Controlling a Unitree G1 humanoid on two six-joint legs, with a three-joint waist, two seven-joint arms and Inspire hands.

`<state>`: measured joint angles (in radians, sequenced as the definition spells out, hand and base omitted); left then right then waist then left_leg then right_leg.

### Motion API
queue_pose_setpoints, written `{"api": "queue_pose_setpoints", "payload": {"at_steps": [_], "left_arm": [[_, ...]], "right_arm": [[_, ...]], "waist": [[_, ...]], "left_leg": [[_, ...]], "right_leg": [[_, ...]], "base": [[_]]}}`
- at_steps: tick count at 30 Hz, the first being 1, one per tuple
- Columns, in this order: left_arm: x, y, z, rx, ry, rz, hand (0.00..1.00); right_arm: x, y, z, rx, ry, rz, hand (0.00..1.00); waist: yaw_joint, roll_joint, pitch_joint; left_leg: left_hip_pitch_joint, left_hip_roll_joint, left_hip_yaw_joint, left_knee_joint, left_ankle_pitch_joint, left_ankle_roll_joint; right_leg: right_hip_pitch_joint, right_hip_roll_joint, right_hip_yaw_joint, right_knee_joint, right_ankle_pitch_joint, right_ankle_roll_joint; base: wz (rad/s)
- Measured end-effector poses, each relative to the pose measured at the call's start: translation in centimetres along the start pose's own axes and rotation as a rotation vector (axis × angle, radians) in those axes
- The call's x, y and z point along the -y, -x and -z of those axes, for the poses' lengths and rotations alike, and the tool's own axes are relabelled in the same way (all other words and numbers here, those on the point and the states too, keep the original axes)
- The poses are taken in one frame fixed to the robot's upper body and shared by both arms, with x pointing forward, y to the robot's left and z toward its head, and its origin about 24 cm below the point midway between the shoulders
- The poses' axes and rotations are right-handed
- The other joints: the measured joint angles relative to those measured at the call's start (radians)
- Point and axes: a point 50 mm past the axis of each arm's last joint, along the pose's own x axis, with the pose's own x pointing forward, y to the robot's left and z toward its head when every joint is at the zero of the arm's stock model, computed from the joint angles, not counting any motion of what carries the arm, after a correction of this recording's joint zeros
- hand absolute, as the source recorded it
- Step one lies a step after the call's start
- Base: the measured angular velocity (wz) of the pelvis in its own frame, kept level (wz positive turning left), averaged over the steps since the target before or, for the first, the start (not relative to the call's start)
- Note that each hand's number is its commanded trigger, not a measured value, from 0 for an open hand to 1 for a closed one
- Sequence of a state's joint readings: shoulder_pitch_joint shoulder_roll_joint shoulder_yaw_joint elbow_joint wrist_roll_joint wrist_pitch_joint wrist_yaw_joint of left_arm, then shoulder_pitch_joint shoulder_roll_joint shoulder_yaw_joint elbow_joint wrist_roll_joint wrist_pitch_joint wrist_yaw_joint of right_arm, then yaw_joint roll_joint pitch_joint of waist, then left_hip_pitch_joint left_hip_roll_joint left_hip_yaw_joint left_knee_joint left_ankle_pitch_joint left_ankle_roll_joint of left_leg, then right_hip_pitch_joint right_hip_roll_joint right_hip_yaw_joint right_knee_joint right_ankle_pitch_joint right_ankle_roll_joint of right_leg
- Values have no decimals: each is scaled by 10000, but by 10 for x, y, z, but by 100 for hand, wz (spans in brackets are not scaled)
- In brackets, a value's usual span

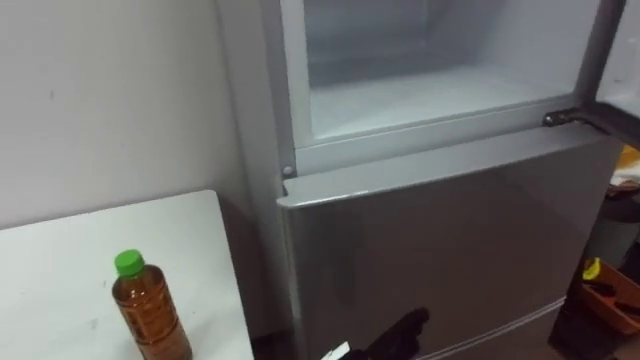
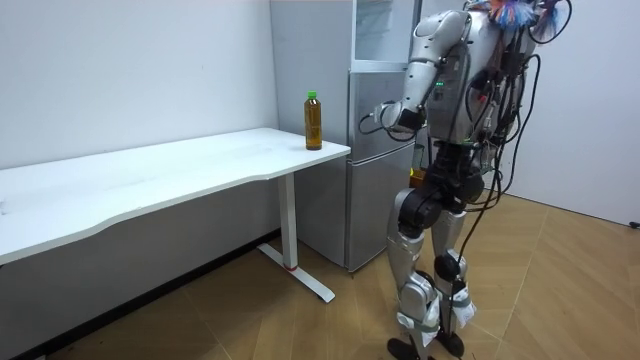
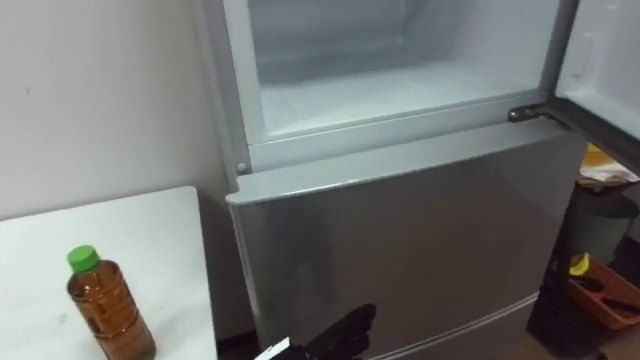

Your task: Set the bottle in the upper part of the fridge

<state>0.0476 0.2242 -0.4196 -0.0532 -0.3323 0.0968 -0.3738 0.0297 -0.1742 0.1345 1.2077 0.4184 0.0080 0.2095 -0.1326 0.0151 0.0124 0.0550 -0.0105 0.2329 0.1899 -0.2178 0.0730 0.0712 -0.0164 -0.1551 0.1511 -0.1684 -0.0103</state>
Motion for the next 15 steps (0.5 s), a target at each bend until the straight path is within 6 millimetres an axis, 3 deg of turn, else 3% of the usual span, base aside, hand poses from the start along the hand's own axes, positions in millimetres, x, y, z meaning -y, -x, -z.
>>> {"api": "queue_pose_setpoints", "payload": {"at_steps": [7, 12, 15], "left_arm": [[-23, 35, 43, -1637, 323, -1969, 0], [-37, 59, 94, -3935, -53, -3409, 0], [-35, 73, 116, -4936, -303, -3929, 0]], "right_arm": [[-1, 2, 5, 78, -17, -137, 0], [-1, 2, 6, 104, 357, -212, 0], [-1, 3, 9, 127, 338, -205, 0]], "waist": [[383, -171, -50], [780, -167, -94], [801, -175, -91]], "left_leg": [[-129, -18, -266, 85, 8, -15], [-115, -32, -348, 75, 7, -16], [-86, -51, -492, 90, 7, -16]], "right_leg": [[-1, -22, -260, 25, -26, -18], [61, -39, -440, 9, -27, -17], [164, -65, -632, 9, -28, -14]], "base": [[11], [5], [12]]}}
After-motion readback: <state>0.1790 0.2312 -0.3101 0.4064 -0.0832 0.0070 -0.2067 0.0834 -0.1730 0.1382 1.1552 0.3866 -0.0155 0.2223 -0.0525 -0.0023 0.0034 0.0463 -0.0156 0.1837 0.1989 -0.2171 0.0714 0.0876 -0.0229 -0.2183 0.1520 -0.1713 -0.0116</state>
